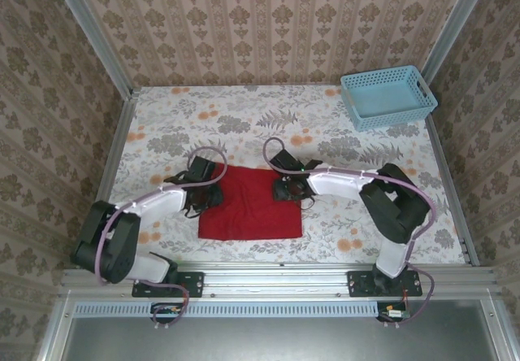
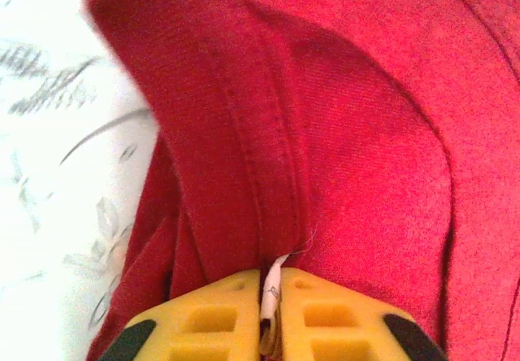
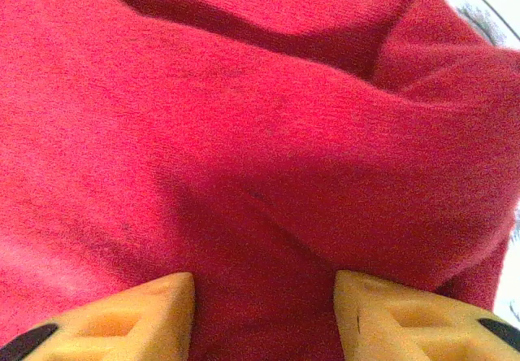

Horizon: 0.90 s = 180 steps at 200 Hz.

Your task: Fold the inside-out t-shirt

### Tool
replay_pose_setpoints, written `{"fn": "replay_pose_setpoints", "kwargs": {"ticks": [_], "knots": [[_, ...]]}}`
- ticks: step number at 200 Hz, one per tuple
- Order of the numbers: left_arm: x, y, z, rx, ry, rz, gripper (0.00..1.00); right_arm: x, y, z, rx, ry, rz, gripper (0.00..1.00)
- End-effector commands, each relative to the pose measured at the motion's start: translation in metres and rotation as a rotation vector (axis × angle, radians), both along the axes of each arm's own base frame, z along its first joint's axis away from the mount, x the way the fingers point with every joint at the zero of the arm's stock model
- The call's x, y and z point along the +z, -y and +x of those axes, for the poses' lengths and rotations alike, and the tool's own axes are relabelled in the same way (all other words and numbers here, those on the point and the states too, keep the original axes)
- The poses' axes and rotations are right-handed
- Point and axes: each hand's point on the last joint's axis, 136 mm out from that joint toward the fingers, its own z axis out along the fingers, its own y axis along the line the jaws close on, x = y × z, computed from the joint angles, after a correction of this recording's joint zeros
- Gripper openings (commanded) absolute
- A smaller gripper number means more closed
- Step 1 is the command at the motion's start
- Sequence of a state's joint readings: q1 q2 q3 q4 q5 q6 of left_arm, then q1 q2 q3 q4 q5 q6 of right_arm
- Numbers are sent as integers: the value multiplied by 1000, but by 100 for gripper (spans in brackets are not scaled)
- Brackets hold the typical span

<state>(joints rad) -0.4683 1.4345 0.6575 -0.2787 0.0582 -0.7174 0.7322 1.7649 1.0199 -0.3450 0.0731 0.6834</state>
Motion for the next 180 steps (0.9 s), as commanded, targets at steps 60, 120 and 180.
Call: {"fn": "replay_pose_setpoints", "kwargs": {"ticks": [60,120,180], "knots": [[42,51,97,-224,89,17,24,59,-7,-63,-21,65,115,57],[81,-12,27,-41,176,71,46,65,20,12,-27,98,30,62],[39,-26,12,31,126,-77,47,24,26,6,-2,6,-53,57]]}}
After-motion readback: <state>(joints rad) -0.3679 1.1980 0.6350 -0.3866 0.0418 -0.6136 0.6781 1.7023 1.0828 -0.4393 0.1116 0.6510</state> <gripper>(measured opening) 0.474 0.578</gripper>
